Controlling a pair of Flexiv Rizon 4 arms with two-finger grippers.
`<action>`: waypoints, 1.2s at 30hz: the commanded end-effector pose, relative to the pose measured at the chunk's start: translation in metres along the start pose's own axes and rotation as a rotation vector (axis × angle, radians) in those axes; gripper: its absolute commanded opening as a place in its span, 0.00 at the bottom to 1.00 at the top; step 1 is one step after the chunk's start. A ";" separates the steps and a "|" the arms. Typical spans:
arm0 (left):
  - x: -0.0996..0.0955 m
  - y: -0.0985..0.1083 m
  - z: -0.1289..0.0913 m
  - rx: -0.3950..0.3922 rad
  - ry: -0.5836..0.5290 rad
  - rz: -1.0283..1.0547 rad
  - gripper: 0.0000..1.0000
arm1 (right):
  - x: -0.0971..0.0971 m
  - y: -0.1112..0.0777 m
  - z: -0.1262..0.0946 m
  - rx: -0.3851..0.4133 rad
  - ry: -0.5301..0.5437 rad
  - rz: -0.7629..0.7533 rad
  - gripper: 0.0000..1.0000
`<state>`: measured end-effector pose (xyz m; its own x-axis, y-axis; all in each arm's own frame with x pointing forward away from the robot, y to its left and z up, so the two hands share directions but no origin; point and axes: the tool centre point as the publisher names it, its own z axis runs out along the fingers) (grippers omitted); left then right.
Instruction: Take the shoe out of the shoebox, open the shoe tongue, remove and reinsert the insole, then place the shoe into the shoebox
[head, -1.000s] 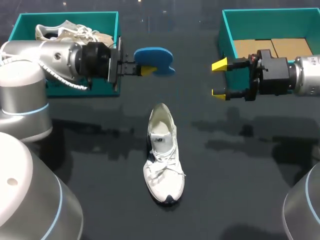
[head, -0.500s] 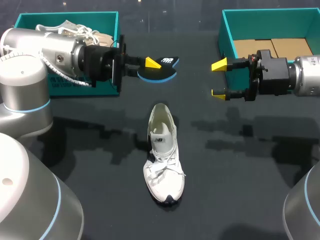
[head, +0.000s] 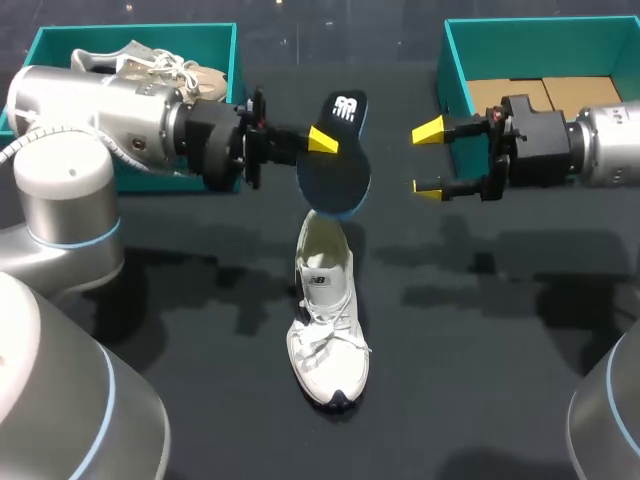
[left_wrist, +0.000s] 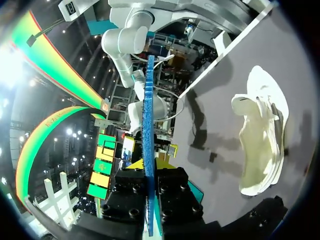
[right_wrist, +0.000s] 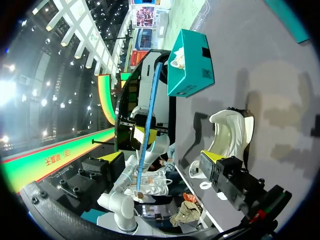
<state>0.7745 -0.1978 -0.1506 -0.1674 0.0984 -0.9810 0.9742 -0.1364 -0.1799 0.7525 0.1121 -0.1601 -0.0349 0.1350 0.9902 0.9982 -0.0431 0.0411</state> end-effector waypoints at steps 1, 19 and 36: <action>0.003 -0.001 0.006 -0.062 0.002 0.050 0.00 | -0.001 0.004 0.012 0.017 0.000 0.007 1.00; 0.004 0.014 0.015 -0.114 -0.020 0.118 0.00 | 0.003 0.001 0.035 0.083 -0.003 0.020 1.00; 0.011 0.027 0.026 -0.149 -0.006 0.174 0.00 | 0.005 -0.009 0.061 0.092 0.006 0.005 0.69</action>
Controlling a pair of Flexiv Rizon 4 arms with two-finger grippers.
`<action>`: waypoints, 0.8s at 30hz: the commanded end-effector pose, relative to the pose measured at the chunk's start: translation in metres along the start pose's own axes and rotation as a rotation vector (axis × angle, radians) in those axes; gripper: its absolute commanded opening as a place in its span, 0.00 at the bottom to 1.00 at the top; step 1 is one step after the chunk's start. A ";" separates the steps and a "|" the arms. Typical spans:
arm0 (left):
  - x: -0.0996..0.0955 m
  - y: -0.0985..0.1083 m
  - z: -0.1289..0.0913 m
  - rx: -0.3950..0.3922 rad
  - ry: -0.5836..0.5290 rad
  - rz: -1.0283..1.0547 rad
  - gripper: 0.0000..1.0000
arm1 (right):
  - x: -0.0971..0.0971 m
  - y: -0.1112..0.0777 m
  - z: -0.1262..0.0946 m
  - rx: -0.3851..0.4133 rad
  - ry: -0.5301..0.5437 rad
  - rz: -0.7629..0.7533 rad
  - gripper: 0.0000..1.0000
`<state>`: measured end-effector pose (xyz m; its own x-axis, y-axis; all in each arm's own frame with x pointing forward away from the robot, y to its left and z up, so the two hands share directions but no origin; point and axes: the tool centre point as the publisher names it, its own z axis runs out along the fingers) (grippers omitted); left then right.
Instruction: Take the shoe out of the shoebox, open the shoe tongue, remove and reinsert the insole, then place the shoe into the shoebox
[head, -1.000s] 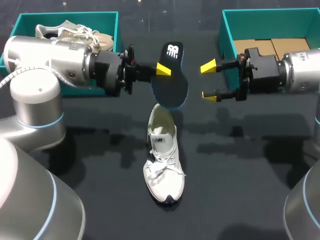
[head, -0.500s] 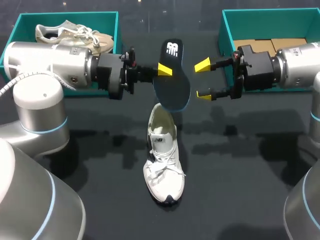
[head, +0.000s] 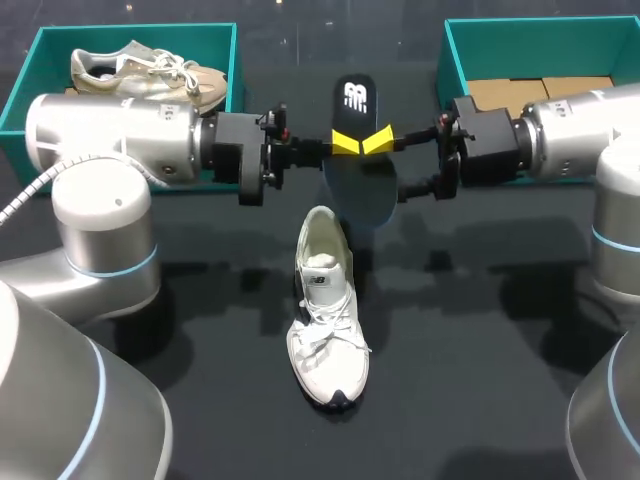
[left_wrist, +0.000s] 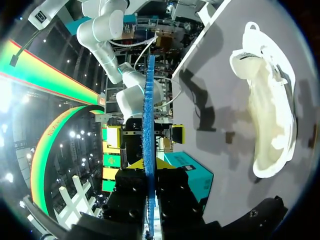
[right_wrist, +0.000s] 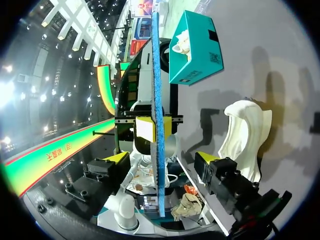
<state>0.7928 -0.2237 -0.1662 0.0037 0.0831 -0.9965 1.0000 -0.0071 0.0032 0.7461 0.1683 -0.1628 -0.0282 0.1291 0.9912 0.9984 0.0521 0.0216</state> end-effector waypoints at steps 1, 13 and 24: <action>0.002 0.003 0.003 -0.011 -0.003 0.000 0.00 | -0.001 0.000 0.006 -0.007 0.001 -0.003 0.65; 0.008 0.006 0.003 -0.024 -0.011 -0.007 0.00 | -0.002 0.004 0.011 -0.011 0.017 -0.012 0.45; 0.010 0.008 0.005 -0.028 -0.024 -0.014 0.00 | -0.004 0.006 0.013 -0.010 0.028 -0.007 0.02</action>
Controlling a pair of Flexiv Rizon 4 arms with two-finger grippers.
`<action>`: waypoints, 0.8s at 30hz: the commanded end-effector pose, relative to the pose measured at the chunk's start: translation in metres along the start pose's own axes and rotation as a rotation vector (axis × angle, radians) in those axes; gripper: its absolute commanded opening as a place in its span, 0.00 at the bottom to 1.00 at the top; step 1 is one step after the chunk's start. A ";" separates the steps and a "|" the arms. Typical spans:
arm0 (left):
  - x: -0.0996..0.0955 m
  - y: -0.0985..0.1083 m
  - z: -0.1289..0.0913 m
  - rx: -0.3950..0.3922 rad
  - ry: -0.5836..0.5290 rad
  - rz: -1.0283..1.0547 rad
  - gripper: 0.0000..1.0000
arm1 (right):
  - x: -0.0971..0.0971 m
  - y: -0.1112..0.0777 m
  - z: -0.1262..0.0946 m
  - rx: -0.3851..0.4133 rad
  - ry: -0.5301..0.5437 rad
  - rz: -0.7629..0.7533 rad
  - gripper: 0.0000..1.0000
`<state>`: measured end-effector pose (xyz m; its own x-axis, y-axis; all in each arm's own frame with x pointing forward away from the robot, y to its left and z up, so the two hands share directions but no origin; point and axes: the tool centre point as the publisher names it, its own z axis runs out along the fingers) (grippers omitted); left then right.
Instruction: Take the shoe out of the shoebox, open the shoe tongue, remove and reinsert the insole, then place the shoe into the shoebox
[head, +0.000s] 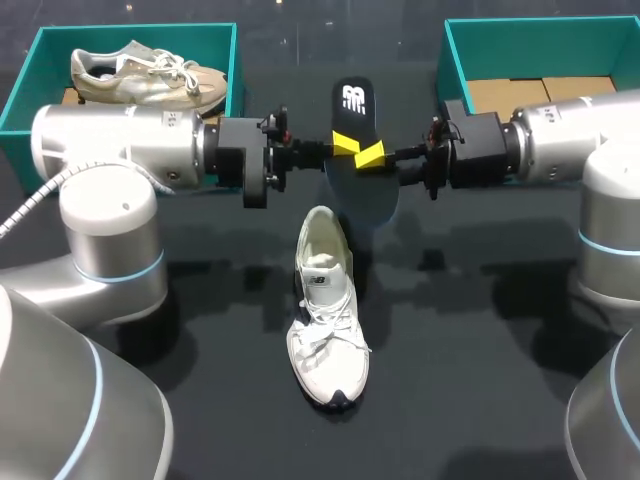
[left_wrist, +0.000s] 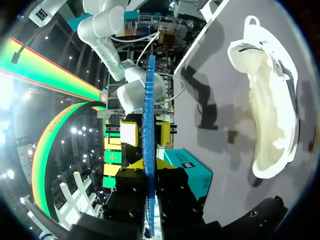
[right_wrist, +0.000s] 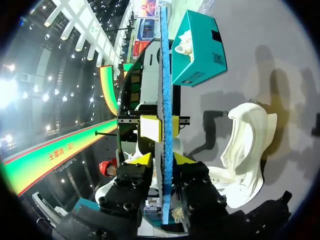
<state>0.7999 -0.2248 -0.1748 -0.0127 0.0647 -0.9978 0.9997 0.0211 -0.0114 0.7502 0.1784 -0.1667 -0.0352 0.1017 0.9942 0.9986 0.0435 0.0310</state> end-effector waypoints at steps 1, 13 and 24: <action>0.002 0.001 0.004 0.000 -0.006 0.002 0.00 | -0.002 0.001 0.003 -0.001 0.003 0.001 0.00; -0.008 -0.010 -0.014 0.015 0.018 -0.019 1.00 | -0.006 0.001 0.000 -0.002 0.018 -0.009 0.00; -0.012 -0.023 -0.064 -0.063 0.199 -0.179 1.00 | -0.012 0.002 -0.012 -0.021 0.025 -0.025 0.00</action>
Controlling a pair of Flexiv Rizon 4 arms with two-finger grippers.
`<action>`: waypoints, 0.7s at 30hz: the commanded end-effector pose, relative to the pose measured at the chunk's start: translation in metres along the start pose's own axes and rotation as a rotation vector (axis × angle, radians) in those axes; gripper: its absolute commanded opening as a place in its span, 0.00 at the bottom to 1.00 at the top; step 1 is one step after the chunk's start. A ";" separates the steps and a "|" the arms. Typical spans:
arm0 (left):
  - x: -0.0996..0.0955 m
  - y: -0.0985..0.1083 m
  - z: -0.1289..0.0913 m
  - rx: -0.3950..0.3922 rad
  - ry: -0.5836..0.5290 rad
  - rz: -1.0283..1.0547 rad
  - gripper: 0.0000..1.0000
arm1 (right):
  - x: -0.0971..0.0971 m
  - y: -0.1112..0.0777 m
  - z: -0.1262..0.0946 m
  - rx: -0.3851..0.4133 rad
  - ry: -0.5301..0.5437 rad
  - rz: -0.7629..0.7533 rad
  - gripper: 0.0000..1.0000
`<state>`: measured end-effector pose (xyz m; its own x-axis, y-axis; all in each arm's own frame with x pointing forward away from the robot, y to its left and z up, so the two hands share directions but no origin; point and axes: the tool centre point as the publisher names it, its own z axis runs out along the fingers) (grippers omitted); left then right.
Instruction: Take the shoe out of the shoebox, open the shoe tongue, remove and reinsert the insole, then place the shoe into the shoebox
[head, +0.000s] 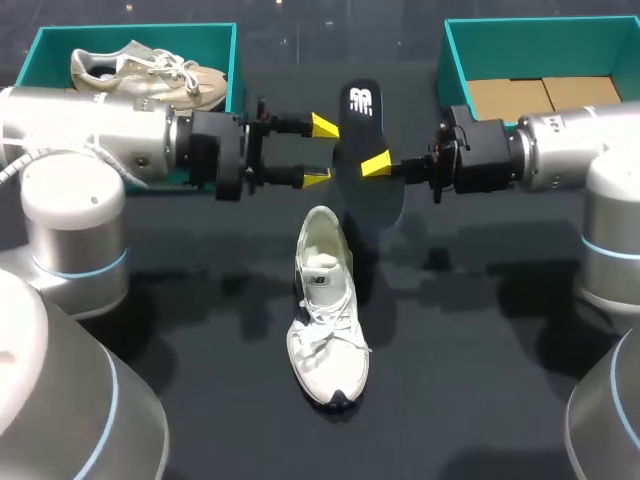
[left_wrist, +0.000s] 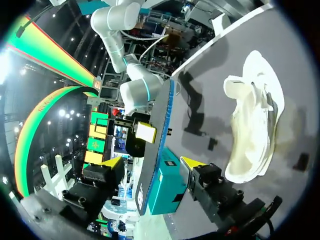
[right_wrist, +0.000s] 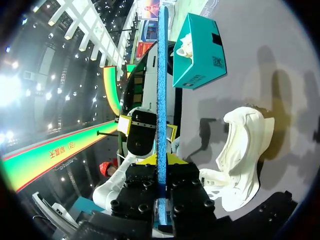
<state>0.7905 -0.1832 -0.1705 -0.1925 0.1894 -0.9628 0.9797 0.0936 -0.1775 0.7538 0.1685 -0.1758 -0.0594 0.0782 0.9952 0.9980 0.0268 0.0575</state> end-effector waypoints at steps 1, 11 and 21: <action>-0.005 -0.014 -0.023 -0.018 0.062 -0.003 1.00 | -0.001 -0.001 -0.003 -0.002 0.003 0.000 0.00; -0.005 -0.014 -0.023 -0.018 0.062 -0.003 1.00 | -0.001 -0.001 -0.003 -0.002 0.003 0.000 0.00; 0.000 0.005 -0.035 -0.096 0.266 -0.481 1.00 | 0.000 0.024 -0.003 -0.025 -0.082 -0.061 0.00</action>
<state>0.7858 -0.1550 -0.1665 -0.3900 0.2653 -0.8817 0.9158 0.2117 -0.3414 0.7710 0.1621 -0.1785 -0.1191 0.1342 0.9838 0.9928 0.0009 0.1201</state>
